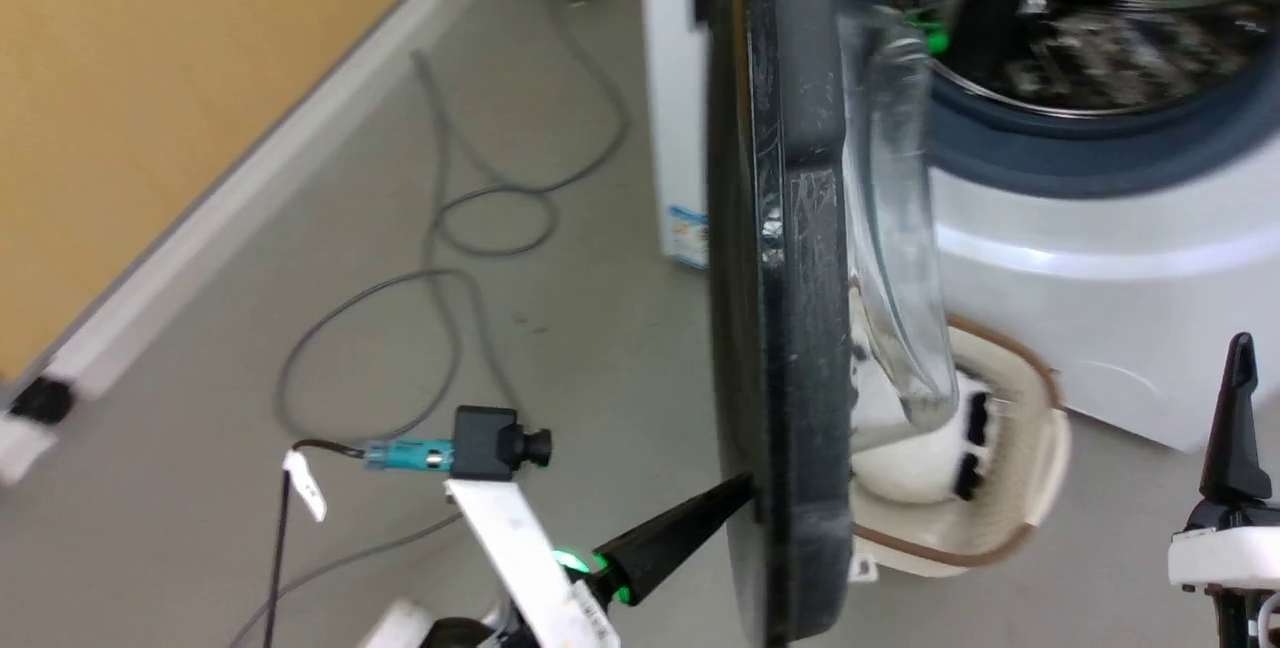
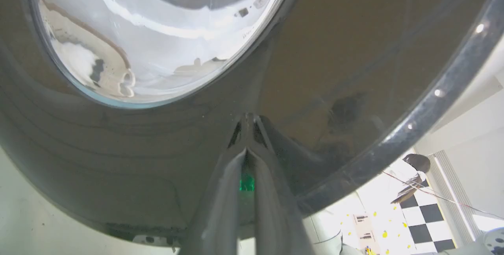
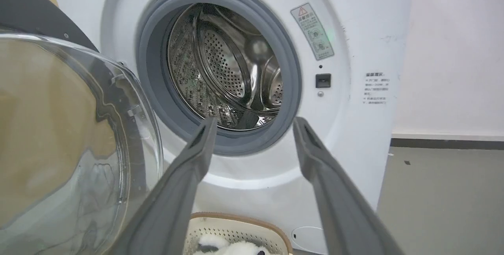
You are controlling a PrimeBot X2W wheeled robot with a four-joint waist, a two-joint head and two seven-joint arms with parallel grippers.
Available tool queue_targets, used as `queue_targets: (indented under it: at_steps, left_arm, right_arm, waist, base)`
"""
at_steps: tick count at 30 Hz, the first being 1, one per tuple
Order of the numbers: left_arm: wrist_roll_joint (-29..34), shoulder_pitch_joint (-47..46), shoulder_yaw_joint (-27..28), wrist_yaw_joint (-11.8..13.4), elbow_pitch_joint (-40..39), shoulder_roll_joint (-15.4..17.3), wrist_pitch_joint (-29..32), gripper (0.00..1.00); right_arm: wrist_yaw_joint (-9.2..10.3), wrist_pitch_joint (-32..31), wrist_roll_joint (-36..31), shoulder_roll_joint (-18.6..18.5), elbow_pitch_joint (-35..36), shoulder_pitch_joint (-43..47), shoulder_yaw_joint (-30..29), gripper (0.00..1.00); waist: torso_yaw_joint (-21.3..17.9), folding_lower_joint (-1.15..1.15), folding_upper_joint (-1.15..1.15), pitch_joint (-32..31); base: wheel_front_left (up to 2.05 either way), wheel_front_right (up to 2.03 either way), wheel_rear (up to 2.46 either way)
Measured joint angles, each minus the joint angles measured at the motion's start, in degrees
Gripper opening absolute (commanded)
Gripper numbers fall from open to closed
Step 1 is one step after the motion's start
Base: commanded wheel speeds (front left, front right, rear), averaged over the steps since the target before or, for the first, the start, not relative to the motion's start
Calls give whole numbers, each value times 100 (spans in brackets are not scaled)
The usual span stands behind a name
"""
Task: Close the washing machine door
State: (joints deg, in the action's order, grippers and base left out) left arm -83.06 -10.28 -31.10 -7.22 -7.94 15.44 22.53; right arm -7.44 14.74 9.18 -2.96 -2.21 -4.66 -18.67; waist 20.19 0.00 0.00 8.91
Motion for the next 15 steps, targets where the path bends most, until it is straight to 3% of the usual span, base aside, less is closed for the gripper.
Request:
queue_targets:
  at_steps: [15]
  left_arm:
    - [-394,-761,-452,0,1206,-620,-575,0]
  right_arm:
    - [0,0,33,1,-97,0,127,100]
  waist:
    - [-1673,0,0,-181]
  base:
    - [0,0,0]
